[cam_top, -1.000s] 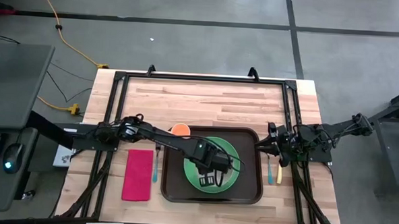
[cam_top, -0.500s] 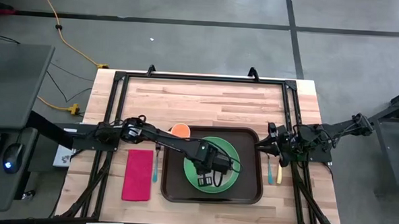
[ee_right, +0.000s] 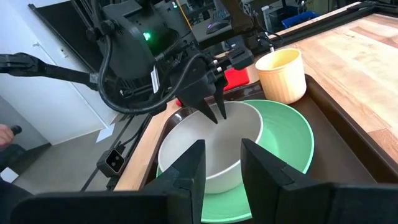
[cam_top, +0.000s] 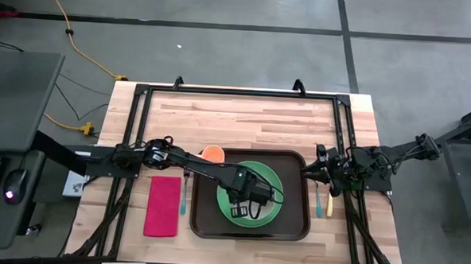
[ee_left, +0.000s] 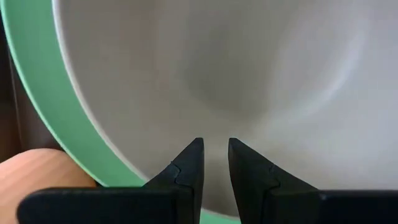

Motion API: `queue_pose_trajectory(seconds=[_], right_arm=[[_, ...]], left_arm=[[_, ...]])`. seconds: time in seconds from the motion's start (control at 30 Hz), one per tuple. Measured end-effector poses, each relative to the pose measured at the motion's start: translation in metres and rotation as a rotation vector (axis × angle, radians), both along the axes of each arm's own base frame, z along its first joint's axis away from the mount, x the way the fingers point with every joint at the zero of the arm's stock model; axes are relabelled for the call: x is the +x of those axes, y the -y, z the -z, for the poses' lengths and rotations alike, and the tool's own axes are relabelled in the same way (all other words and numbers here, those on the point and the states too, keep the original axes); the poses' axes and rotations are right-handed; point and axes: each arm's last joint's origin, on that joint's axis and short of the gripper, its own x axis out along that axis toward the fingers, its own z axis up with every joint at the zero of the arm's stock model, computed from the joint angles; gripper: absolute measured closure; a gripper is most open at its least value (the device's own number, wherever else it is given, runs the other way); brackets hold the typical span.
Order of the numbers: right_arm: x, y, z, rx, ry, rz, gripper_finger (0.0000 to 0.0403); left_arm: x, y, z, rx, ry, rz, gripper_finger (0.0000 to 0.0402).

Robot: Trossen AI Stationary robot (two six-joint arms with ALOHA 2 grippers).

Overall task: Set up tray
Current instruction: Put the gray bowl on top of the green plate on the brown serving tray, then put the red table napkin beside the plate on the brown serving tray

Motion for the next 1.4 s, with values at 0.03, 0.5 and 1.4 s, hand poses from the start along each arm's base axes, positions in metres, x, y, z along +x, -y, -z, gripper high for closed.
queue_pose_trajectory(seconds=[0.03,0.5,1.4], right_arm=[[0.0,0.0,0.0,0.0,0.0,0.0,0.0325],[0.0,0.0,0.0,0.0,0.0,0.0,0.0325],[0.0,0.001,0.0,-0.004,0.0,0.024,0.0325]], left_arm=[[0.0,0.0,0.0,0.002,-0.004,0.0,0.0298],[-0.003,-0.002,0.0,0.049,-0.022,-0.002,0.0298],[-0.009,-0.009,-0.025,0.015,0.021,-0.023,0.0298]])
